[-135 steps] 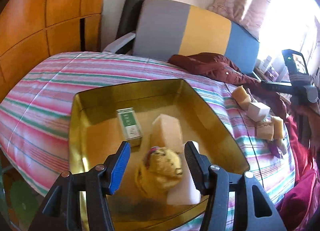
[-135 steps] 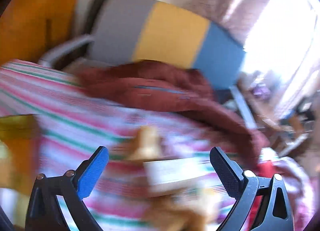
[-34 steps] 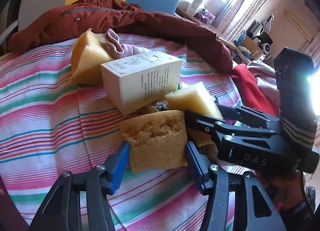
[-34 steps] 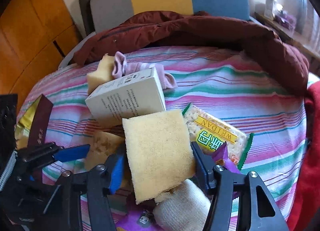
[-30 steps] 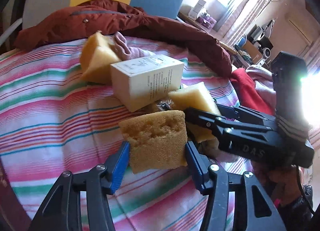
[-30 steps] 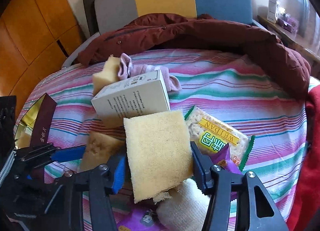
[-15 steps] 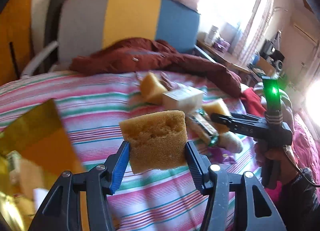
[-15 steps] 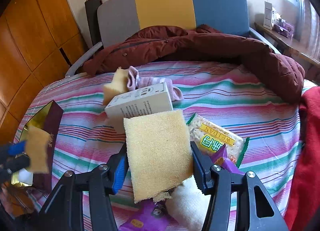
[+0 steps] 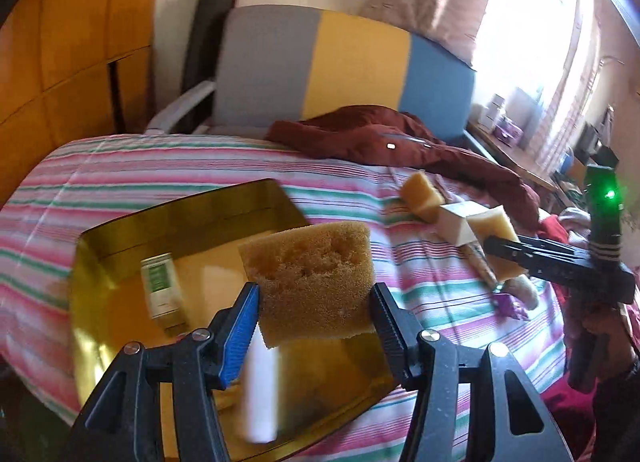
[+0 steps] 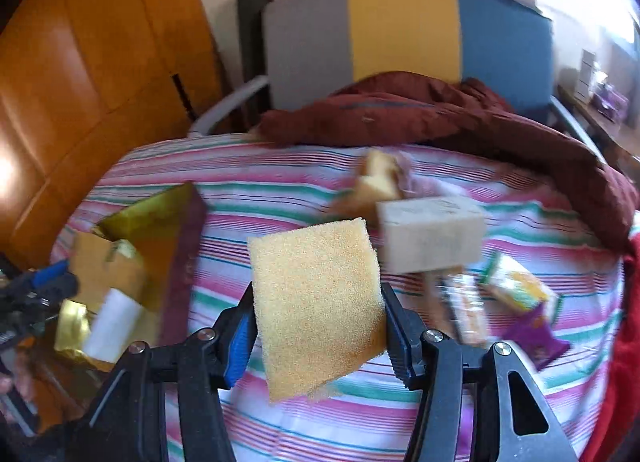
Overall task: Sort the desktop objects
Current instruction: 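Carry both sponges to the gold tray and open both tools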
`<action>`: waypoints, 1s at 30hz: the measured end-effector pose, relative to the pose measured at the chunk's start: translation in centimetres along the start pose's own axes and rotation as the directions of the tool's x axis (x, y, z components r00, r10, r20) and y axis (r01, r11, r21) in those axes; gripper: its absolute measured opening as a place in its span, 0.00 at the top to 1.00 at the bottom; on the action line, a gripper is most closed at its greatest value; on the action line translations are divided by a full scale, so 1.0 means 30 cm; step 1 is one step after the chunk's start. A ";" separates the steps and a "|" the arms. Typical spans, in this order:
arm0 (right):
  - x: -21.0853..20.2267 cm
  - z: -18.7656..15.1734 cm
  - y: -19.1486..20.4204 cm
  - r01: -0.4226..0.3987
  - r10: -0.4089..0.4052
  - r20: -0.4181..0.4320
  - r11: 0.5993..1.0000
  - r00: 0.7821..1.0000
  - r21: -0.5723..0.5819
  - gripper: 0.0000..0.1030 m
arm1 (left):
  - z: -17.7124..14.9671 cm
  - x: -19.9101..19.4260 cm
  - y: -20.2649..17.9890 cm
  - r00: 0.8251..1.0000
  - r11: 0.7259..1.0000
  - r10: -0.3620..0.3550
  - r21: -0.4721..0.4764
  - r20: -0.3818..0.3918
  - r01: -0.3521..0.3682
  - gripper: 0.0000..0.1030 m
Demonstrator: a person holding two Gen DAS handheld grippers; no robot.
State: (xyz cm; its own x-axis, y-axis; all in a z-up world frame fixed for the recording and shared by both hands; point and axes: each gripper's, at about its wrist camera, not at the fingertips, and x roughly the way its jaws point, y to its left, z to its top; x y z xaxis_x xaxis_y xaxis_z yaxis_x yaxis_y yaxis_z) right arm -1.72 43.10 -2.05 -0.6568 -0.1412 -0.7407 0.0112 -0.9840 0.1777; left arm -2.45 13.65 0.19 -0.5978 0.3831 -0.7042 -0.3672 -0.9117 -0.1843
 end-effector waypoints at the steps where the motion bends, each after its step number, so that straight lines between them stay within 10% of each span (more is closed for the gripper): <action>1: 0.003 0.003 0.038 -0.020 0.020 0.002 1.000 1.000 -0.003 0.45 | -0.008 -0.009 0.020 1.000 1.000 0.010 -0.007 0.003 -0.010 0.44; 23: 0.298 0.141 0.674 -0.189 0.179 -0.138 0.979 0.974 -0.071 0.44 | -0.075 -0.009 0.488 0.990 0.956 0.135 -0.260 -0.024 -0.137 0.42; 30: 0.372 0.226 0.739 -0.215 0.211 -0.125 0.976 0.969 -0.017 0.16 | -0.022 0.015 0.527 0.984 0.947 0.175 -0.269 -0.038 -0.179 0.25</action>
State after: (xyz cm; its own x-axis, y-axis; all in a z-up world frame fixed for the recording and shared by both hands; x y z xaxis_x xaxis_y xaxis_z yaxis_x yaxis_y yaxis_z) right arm -13.90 20.45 -1.98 -0.5404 -0.3583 -0.7613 0.1652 -0.9324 0.3216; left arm -8.07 -0.70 -3.49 -0.6251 0.2119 -0.7512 -0.0494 -0.9712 -0.2329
